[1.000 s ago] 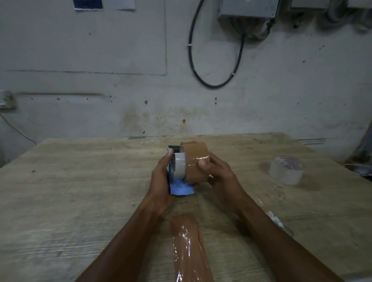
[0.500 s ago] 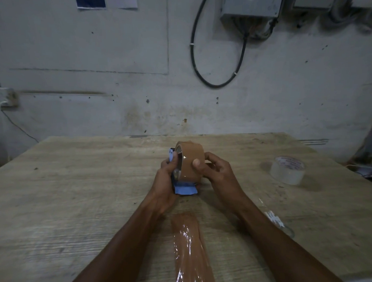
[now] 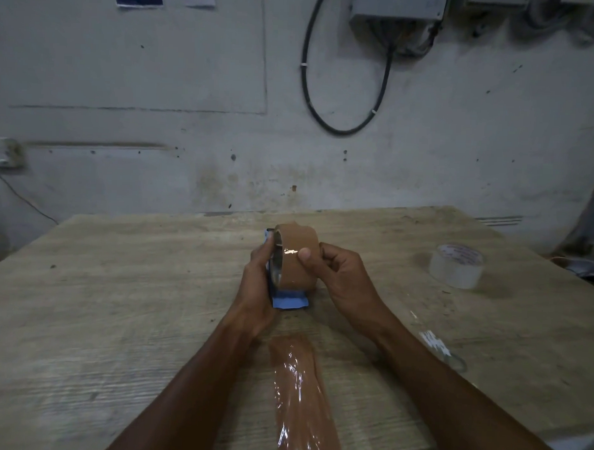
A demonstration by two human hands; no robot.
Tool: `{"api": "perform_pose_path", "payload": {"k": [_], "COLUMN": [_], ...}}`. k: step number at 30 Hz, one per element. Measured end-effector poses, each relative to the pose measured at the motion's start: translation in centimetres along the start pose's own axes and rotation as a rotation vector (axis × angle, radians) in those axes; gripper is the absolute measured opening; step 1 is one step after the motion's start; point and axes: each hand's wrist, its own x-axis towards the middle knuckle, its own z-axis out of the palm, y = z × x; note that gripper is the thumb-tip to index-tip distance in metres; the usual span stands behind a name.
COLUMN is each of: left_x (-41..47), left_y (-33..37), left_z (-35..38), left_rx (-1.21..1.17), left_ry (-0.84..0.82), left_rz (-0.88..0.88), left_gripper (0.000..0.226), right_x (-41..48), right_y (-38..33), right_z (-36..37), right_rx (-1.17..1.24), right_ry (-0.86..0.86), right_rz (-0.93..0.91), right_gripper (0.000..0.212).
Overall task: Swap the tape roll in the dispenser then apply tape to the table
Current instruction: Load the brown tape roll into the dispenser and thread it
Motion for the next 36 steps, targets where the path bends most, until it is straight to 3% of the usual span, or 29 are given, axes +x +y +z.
{"api": "perform_pose_path", "payload": {"k": [10, 20, 36], "left_x": [-0.5, -1.0, -1.2], "left_y": [0.2, 0.7, 0.7], "left_z": [0.2, 0.4, 0.2], "left_rx": [-0.009, -0.024, -0.047], "left_ry": [0.023, 0.021, 0.027], "left_rz": [0.024, 0.035, 0.042], "left_gripper": [0.065, 0.062, 0.058], "right_x": [-0.3, -0.8, -0.6], "right_y": [0.7, 1.2, 2.3], "right_z": [0.9, 1.5, 1.2], "right_rx": [-0.062, 0.000, -0.187], "right_ry": [0.036, 0.095, 0.071], "right_rz": [-0.027, 0.005, 0.009], "right_gripper": [0.017, 0.043, 0.049]}}
